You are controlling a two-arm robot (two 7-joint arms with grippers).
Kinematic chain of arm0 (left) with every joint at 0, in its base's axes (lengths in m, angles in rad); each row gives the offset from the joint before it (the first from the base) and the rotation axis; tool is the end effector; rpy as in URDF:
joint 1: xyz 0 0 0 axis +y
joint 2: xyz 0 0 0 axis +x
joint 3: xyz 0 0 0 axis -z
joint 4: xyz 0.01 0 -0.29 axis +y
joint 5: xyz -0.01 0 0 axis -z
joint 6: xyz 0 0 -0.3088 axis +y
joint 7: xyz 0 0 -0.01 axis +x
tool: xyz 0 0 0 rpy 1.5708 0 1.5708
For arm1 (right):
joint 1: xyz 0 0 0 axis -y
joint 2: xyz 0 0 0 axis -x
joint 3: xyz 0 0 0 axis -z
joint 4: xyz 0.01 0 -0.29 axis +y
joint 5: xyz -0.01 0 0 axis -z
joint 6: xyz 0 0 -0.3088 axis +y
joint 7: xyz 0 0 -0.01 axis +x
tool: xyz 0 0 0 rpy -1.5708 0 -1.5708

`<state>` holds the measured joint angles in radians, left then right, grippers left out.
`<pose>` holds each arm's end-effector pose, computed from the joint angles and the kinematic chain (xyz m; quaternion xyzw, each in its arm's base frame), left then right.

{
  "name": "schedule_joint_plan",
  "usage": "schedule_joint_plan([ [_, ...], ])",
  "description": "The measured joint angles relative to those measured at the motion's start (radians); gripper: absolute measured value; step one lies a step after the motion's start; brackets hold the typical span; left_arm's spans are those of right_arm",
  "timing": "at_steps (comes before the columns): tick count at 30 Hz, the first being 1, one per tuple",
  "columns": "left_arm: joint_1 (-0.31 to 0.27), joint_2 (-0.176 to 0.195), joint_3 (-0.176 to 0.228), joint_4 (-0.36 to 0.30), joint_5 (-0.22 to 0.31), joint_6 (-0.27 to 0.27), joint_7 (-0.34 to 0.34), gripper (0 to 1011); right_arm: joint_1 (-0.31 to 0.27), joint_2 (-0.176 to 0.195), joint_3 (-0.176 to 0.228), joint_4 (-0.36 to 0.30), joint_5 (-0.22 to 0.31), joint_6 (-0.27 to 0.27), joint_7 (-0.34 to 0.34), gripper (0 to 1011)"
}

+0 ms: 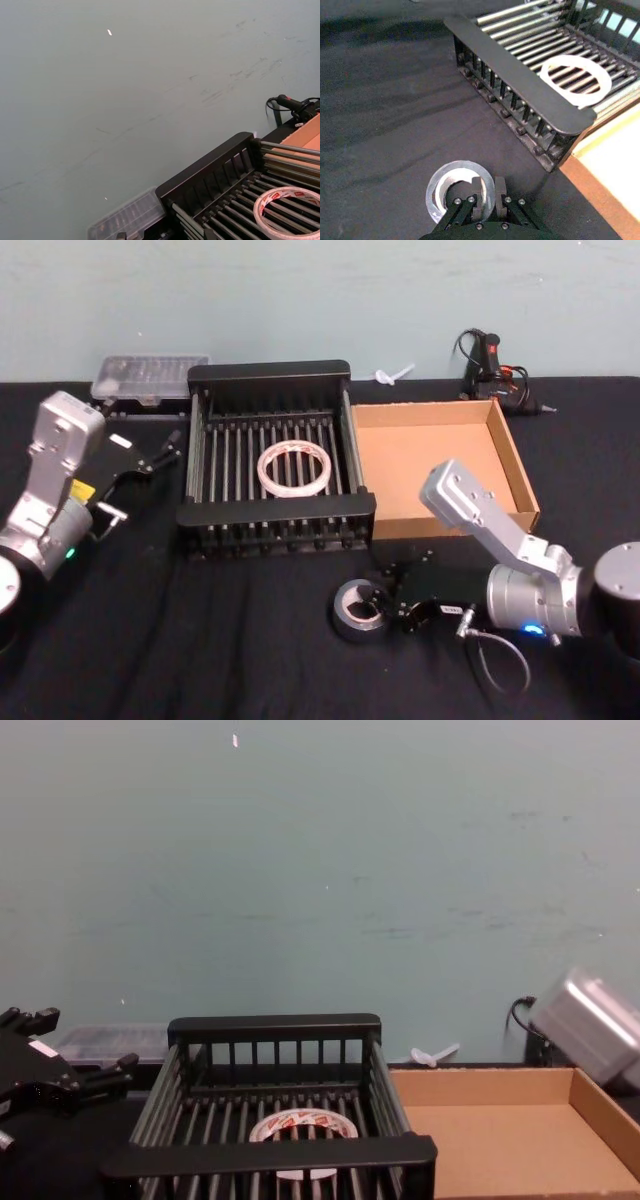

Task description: Pick up the white tape and place it into the black box , Pick up the silver tape and place it into the brown box.

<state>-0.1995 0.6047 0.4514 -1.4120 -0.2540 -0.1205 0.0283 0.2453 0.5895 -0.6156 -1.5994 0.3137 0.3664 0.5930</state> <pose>0.3581 0.0827 -0.3023 0.1415 -0.1324 0.5799 0.7913 0.3446 -0.0052 -0.2751 -0.2638 0.0600 -0.2386 0.9327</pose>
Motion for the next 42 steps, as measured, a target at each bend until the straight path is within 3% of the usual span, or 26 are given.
schedule_joint_plan([
  [7,0.0,0.0,0.0,0.0,0.0,0.0,0.0,1001,-0.022,0.032,0.026,-0.042,0.022,-0.022,-0.005,160],
  [14,0.0,0.0,0.0,0.0,0.0,0.0,0.0,1001,-0.056,0.064,0.078,-0.083,0.049,-0.058,-0.038,160],
  [25,0.0,0.0,0.0,0.0,0.0,0.0,0.0,1001,-0.08,0.078,0.157,-0.116,0.07,-0.112,-0.092,160],
  [34,0.0,0.0,0.0,0.0,0.0,0.0,0.0,1001,-0.068,0.052,0.206,-0.101,0.064,-0.116,-0.151,160],
  [42,0.0,0.0,0.0,0.0,0.0,0.0,0.0,1001,-0.016,-0.011,0.234,-0.036,0.037,-0.089,-0.207,160],
])
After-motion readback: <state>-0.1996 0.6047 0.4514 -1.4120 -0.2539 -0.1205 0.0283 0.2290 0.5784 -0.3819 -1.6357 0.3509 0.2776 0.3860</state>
